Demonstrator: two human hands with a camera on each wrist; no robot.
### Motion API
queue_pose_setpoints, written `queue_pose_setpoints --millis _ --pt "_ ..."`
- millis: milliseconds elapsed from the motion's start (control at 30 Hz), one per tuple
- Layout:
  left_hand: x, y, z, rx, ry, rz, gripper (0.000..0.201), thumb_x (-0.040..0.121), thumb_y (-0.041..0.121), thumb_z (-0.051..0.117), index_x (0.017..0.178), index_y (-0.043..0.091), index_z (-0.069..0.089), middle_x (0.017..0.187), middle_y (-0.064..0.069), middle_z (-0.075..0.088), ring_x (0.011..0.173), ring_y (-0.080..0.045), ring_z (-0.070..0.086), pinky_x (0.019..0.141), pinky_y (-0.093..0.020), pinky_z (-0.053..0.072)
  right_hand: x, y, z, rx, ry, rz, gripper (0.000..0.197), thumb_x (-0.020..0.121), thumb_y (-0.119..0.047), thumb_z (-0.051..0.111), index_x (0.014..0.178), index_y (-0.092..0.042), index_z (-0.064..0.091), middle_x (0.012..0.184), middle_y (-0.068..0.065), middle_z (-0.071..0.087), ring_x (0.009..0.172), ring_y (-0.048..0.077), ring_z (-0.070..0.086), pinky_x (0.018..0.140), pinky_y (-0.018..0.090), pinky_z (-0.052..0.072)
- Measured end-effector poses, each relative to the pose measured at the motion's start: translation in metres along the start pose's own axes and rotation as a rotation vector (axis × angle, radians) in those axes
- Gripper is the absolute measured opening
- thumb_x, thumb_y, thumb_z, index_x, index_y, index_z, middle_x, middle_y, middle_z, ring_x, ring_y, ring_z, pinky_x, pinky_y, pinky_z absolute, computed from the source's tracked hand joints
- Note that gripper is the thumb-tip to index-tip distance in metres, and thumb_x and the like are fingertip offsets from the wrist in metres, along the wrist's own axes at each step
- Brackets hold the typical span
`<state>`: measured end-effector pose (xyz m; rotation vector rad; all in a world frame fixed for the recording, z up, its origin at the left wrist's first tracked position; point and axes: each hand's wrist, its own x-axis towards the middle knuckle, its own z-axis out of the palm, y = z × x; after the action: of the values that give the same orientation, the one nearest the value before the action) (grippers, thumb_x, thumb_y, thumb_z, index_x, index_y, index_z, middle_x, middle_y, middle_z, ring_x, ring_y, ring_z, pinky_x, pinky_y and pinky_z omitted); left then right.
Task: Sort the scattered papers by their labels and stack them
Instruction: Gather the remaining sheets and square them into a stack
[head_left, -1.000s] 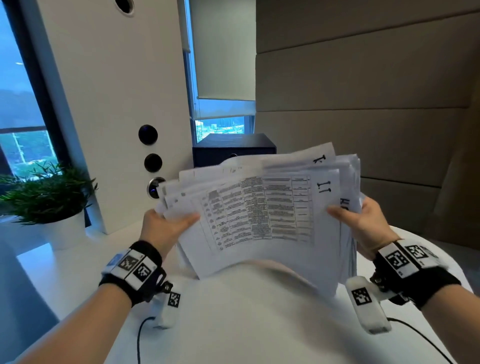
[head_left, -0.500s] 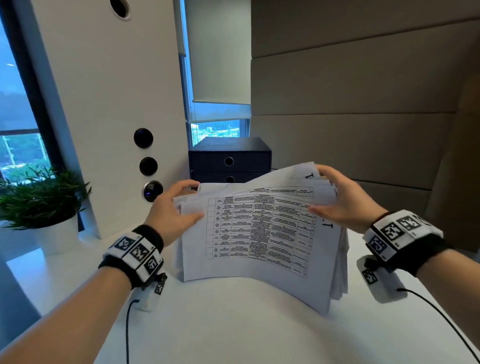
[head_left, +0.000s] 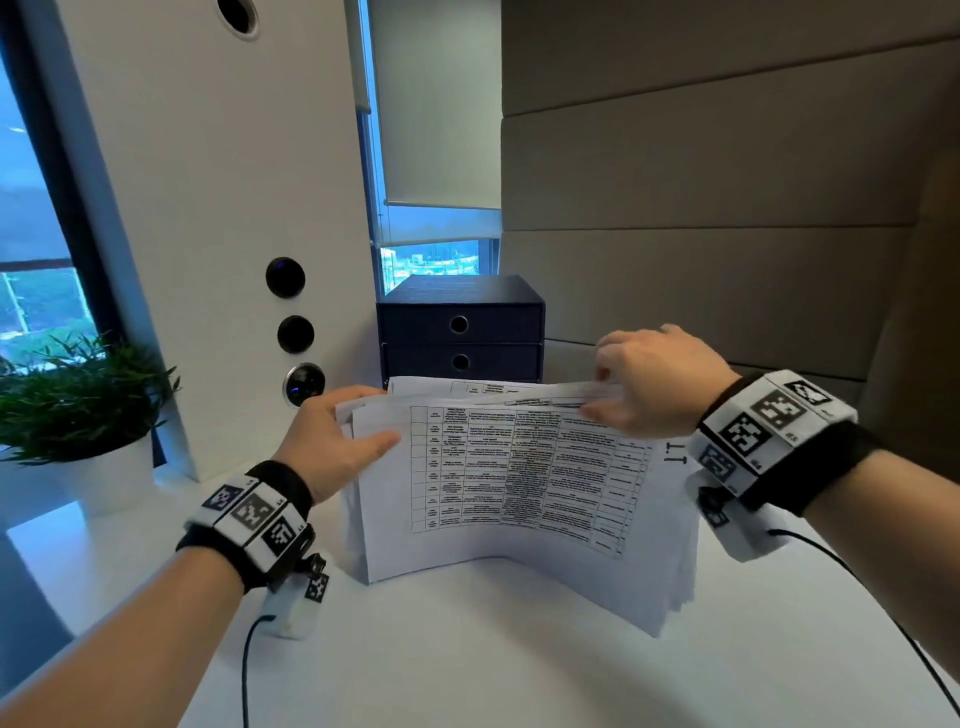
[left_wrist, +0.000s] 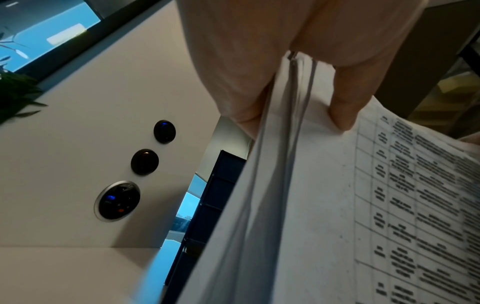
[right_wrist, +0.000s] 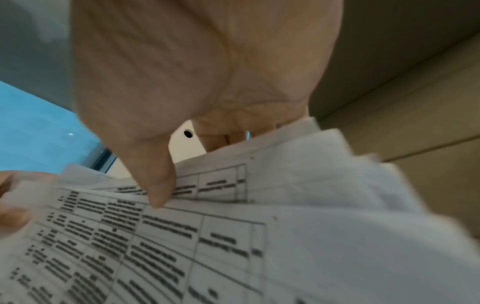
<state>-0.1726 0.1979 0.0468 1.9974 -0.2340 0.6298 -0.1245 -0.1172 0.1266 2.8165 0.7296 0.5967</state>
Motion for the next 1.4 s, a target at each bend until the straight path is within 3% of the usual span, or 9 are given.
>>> queue_pose_setpoints --millis 133,300,400,500,600,700,867,1067,1400 --pt "0.000 0.001 0.001 -0.028 0.007 -0.015 0.028 0.076 -0.005 0.073 0.088 0.021 0.069 0.079 0.014 0.074 0.072 -0.003 0.069 0.065 -0.016 0.054 0.019 -0.039 -0.002 -0.012 -0.075 -0.120 0.074 0.081 -0.061 0.058 0.142 -0.025 0.037 0.144 -0.007 0.044 0.134 0.018 0.041 0.115 0.054 0.019" --pt "-0.005 0.001 0.001 -0.028 0.096 -0.033 0.032 0.075 -0.002 0.075 0.091 0.026 0.068 0.082 0.010 0.073 0.080 -0.009 0.068 0.071 -0.019 0.054 0.030 -0.079 0.002 0.138 -0.147 -0.174 0.006 0.089 -0.025 0.058 0.093 -0.023 0.061 0.077 -0.005 0.057 0.075 0.023 0.055 0.064 0.029 0.041" --pt "-0.005 -0.006 -0.006 -0.019 0.345 -0.075 0.058 0.070 0.011 0.083 0.117 0.028 0.052 0.111 0.009 0.061 0.097 -0.015 0.060 0.085 -0.033 0.051 0.029 -0.059 0.003 0.352 -0.033 -0.081 0.023 0.085 -0.023 0.066 0.067 -0.023 0.052 0.066 -0.004 0.057 0.069 0.024 0.055 0.062 0.030 0.044" --pt "-0.006 -0.002 -0.009 -0.149 0.423 -0.204 0.070 0.073 0.018 0.081 0.129 0.022 0.040 0.120 0.006 0.053 0.103 -0.010 0.057 0.094 -0.034 0.046 0.018 -0.031 0.003 0.865 0.004 0.060 0.007 0.079 -0.014 0.077 0.078 -0.017 0.070 0.077 0.002 0.073 0.071 0.014 0.066 0.071 0.034 0.054" --pt "-0.002 0.016 0.007 -0.499 0.273 -0.276 0.024 0.085 0.009 0.068 0.106 0.016 0.059 0.109 -0.006 0.068 0.080 -0.011 0.070 0.088 -0.043 0.053 0.008 -0.029 0.016 1.080 0.063 0.156 0.013 0.079 -0.007 0.076 0.078 -0.019 0.071 0.070 -0.008 0.070 0.063 0.005 0.063 0.065 0.025 0.054" --pt "0.014 0.038 0.015 -0.428 0.517 -0.179 0.036 0.073 0.014 0.075 0.101 0.027 0.056 0.103 -0.001 0.069 0.089 -0.016 0.069 0.092 -0.047 0.053 0.005 -0.037 0.030 1.165 0.247 0.257 0.009 0.080 -0.009 0.075 0.082 -0.018 0.073 0.082 0.003 0.075 0.077 0.021 0.070 0.076 0.039 0.058" --pt "0.019 0.081 0.023 -0.299 0.673 0.077 0.058 0.071 0.013 0.080 0.119 0.013 0.047 0.107 0.006 0.065 0.089 0.000 0.066 0.087 -0.027 0.055 -0.017 -0.064 0.035 1.459 0.435 0.207 0.026 0.083 -0.001 0.070 0.099 -0.021 0.067 0.089 -0.011 0.072 0.079 -0.003 0.068 0.070 0.015 0.053" --pt "0.006 0.071 0.026 -0.421 0.549 0.011 0.067 0.066 0.009 0.085 0.120 0.004 0.044 0.109 -0.003 0.064 0.086 -0.001 0.068 0.084 -0.027 0.057 -0.030 -0.066 0.048 1.695 0.561 0.281 0.060 0.074 -0.019 0.077 0.125 -0.016 0.046 0.112 0.003 0.066 0.098 0.010 0.068 0.083 0.030 0.057" --pt "0.000 0.093 0.036 -0.135 0.548 0.298 0.077 0.071 0.004 0.080 0.131 0.005 0.033 0.104 0.025 0.040 0.086 0.026 0.050 0.071 0.004 0.040 -0.019 -0.066 0.025 1.615 0.676 0.145 0.069 0.081 0.002 0.070 0.134 -0.014 0.029 0.121 0.007 0.053 0.094 -0.005 0.061 0.076 0.015 0.052"
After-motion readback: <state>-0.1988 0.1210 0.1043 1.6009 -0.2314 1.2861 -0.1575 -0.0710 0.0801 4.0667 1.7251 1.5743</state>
